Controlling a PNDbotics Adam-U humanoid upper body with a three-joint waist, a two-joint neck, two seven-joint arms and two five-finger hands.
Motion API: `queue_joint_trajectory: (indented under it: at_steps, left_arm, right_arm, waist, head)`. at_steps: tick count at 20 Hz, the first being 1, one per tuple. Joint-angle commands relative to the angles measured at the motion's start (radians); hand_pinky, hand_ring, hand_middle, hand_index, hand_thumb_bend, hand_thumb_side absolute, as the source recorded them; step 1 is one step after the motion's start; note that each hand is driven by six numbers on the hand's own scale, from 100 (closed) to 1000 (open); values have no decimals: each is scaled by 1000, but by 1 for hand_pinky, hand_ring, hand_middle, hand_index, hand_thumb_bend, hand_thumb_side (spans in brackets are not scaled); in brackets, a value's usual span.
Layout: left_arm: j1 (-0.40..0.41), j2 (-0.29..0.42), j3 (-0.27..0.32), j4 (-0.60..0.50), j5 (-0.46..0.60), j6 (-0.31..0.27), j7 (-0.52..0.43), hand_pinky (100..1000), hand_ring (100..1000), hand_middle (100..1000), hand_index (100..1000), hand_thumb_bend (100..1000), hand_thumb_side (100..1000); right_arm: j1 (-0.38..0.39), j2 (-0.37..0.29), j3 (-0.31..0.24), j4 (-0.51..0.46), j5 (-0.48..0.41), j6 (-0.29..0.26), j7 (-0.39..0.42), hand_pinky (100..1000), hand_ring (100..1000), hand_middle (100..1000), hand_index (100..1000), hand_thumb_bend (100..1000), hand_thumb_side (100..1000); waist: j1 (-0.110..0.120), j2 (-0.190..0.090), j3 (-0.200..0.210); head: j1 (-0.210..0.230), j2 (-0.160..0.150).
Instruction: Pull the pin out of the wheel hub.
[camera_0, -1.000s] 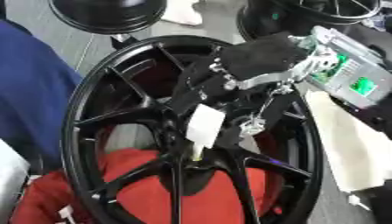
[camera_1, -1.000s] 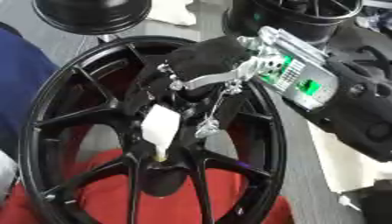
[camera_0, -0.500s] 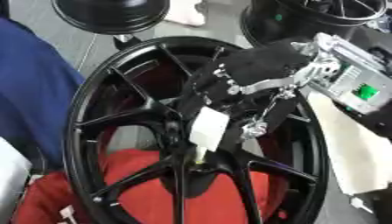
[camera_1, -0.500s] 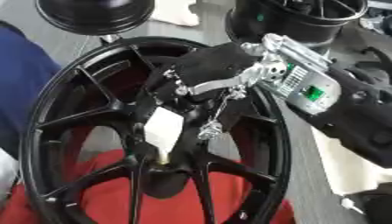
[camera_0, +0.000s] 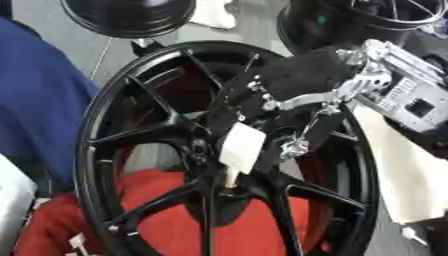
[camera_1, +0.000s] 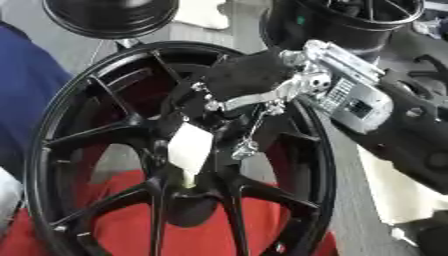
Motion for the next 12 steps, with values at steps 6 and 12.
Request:
queue_joint_trajectory:
  at_steps: [6,12]
  left_arm:
    - [1,-1,-5,-21,7,15,-5,688,771,626,753,130,725]
    - [7,-4,-2,-21,9,17,-4,689,771,624,753,131,723]
  right_arm:
    - [-26,-23,14,-3,99,-320,315,946,955,869,909,397,100]
    - [-29,-24,35,25,164,-320,315,948,961,878,916,404,100]
  waist:
    - [7,-41,3]
    - [10,-57,1]
  head:
    - [-8,-29]
    - [-14,-23]
